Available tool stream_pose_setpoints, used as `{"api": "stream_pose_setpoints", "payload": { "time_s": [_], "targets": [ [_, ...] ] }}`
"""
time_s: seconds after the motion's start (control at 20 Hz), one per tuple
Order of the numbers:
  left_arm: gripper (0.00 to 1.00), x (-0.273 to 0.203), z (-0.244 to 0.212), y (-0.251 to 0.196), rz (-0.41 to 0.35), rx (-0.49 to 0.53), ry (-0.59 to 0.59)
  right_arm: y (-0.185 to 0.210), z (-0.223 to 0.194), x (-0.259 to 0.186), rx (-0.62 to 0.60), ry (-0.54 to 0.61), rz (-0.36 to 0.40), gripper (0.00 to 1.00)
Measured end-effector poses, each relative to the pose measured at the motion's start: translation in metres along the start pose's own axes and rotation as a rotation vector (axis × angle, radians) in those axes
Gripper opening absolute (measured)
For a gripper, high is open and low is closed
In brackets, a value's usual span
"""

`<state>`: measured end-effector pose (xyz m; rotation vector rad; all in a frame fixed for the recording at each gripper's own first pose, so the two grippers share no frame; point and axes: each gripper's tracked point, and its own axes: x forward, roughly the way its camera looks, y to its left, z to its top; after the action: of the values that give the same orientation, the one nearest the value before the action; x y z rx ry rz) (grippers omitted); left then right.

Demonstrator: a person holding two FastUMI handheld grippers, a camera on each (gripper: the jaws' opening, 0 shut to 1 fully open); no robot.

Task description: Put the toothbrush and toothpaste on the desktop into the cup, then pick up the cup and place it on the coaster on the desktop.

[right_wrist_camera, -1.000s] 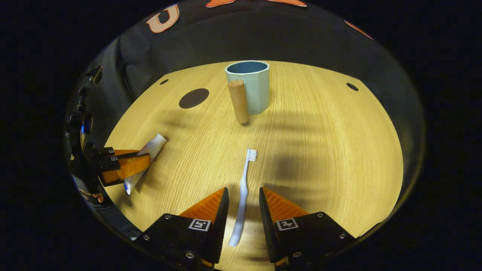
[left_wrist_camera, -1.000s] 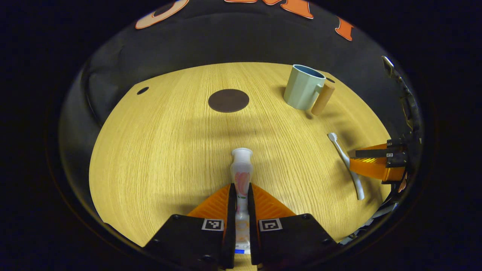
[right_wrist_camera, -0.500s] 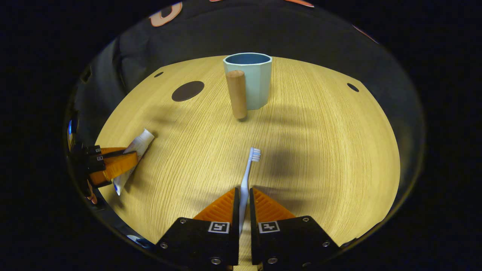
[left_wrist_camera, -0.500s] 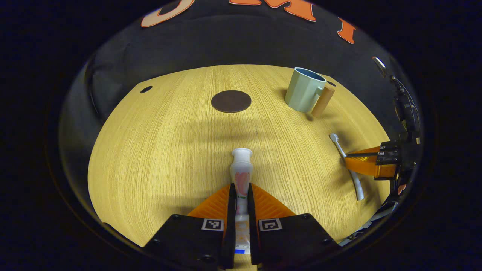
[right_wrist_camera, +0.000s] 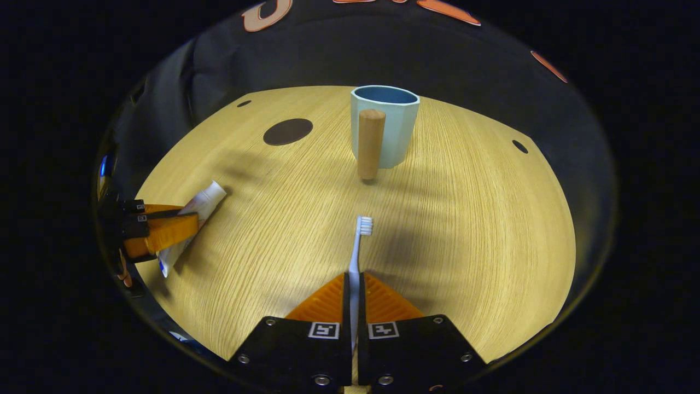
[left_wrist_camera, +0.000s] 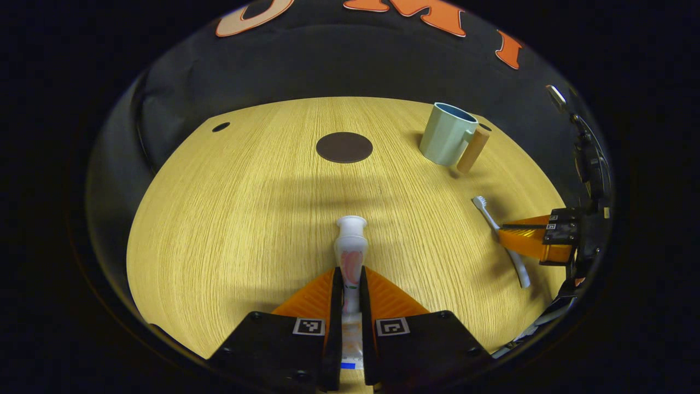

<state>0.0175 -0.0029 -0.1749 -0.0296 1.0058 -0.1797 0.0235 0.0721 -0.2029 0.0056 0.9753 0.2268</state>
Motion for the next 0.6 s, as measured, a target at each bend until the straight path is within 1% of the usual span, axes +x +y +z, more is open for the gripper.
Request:
{"api": "stream_pose_setpoints", "payload": {
  "time_s": [0.15,0.25,0.35,0.45,0.6],
  "targets": [
    [0.20,-0.001,0.000,0.003,0.008,0.003,-0.016,0.000,0.006,-0.002,0.015,-0.051,0.010,0.05],
    [0.20,-0.003,0.004,0.006,0.014,-0.001,-0.037,0.001,0.014,-0.003,0.004,-0.105,0.014,0.05],
    [0.20,-0.005,0.007,0.008,0.017,0.002,-0.068,-0.001,0.019,-0.004,-0.021,-0.148,-0.009,0.05],
    [0.20,-0.006,0.011,0.007,0.020,-0.001,-0.100,0.001,0.022,-0.006,-0.014,-0.187,0.006,0.05],
    [0.20,-0.009,0.019,0.012,0.051,0.006,-0.151,-0.004,0.034,-0.017,0.011,-0.263,0.020,0.05]
  ]
}}
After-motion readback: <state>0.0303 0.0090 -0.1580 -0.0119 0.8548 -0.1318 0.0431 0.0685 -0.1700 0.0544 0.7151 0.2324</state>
